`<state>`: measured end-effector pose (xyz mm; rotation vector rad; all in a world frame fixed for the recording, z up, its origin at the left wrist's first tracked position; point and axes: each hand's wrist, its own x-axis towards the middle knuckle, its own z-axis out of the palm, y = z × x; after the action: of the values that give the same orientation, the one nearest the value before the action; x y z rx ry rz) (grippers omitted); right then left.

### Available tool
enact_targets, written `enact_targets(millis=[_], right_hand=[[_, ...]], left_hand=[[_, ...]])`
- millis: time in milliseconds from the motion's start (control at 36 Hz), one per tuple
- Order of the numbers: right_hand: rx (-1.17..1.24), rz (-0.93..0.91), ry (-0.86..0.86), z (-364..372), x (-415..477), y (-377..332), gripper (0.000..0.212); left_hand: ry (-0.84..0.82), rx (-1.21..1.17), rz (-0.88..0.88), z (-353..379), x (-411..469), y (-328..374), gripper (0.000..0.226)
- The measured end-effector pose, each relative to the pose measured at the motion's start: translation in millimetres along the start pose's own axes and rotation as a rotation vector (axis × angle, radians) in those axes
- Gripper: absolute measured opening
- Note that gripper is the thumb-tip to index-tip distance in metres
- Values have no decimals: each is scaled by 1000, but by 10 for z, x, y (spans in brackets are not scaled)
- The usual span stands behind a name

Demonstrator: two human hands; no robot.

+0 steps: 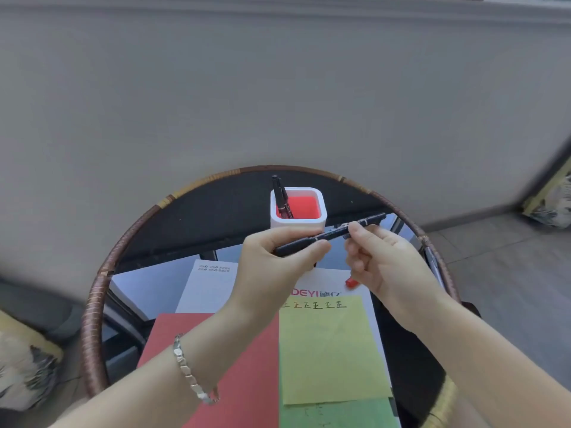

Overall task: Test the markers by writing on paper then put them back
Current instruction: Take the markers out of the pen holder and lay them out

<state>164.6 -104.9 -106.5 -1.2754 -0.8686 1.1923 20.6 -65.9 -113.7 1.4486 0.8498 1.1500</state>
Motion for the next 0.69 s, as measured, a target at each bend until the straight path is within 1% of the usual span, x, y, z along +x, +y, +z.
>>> enact_targets(millis=[56, 111, 194, 250, 306, 500, 694], right_hand=[[-36, -47, 63, -4, 6, 45, 27], [-118, -130, 101, 11, -9, 71, 22], [-252, -287, 111, 54, -45, 98, 13], [-239, -328, 102, 80, -63, 116, 12], [-203, -335, 104, 92, -77, 138, 13], [-70, -310, 63, 126, -105, 183, 14], [9, -263, 29, 86, -88, 196, 17]], left_hand=[[-29, 98, -3, -25, 5, -64, 12], [-89, 249, 16, -33, 5, -133, 7], [-201, 518, 71, -14, -9, -210, 16], [-270, 594, 86, 1, -30, -222, 20], [-292, 623, 103, 8, -45, -229, 21], [-223, 690, 253, -10, -107, -273, 23], [-203, 675, 240, -22, -111, -253, 22]])
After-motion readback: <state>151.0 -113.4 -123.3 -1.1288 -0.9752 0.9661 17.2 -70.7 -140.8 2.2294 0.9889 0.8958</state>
